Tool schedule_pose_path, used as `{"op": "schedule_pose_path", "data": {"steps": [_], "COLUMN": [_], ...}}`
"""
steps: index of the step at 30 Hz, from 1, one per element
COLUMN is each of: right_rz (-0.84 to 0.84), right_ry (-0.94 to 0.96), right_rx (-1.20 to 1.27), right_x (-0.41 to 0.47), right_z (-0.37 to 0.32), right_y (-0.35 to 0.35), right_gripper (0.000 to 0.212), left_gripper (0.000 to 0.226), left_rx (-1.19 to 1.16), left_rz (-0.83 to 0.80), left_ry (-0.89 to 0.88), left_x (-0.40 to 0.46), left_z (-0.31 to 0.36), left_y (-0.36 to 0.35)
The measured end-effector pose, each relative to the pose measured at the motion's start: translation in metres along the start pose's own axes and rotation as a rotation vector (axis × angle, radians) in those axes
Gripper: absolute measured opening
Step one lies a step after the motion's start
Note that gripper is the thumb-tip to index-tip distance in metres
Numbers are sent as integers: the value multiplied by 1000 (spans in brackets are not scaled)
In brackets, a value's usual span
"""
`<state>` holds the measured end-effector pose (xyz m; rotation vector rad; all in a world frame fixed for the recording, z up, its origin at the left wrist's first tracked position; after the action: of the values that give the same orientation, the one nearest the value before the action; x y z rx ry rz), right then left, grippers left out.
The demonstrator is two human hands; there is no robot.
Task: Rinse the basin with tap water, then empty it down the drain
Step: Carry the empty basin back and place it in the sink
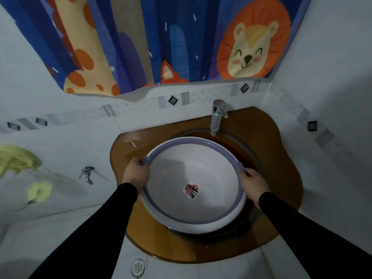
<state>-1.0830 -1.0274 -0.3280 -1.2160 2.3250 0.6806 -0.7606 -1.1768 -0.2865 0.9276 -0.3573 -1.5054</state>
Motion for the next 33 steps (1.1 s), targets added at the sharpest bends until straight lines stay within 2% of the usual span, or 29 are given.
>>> {"op": "schedule_pose_path", "data": {"steps": [5, 16, 26, 33], "right_rz": [38, 74, 130, 196], "right_ry": [-49, -63, -75, -69], "right_rx": [26, -174, -419, -573], "right_x": [10, 47, 66, 75], "right_z": [7, 10, 8, 17], "right_y": [2, 10, -2, -4], "right_gripper": [46, 41, 37, 38], "left_gripper": [43, 40, 33, 35], "left_rx": [-15, 91, 238, 317], "left_rz": [-73, -224, -236, -266], "left_ry": [-27, -53, -35, -23], "left_x": [21, 48, 63, 69], "left_z": [7, 4, -11, -16], "left_y": [-19, -69, -88, -97]}}
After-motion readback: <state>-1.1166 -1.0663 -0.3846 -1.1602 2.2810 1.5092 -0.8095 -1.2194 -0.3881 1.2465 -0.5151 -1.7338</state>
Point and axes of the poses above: each hand's wrist, its own x-axis towards the middle knuckle, its own y-axis out of the back of the hand, z = x × y, the point moved 5 cm from there along x, towards the middle knuckle, and after that the axes turned 10 degrees about x, right-handed, at the moved point
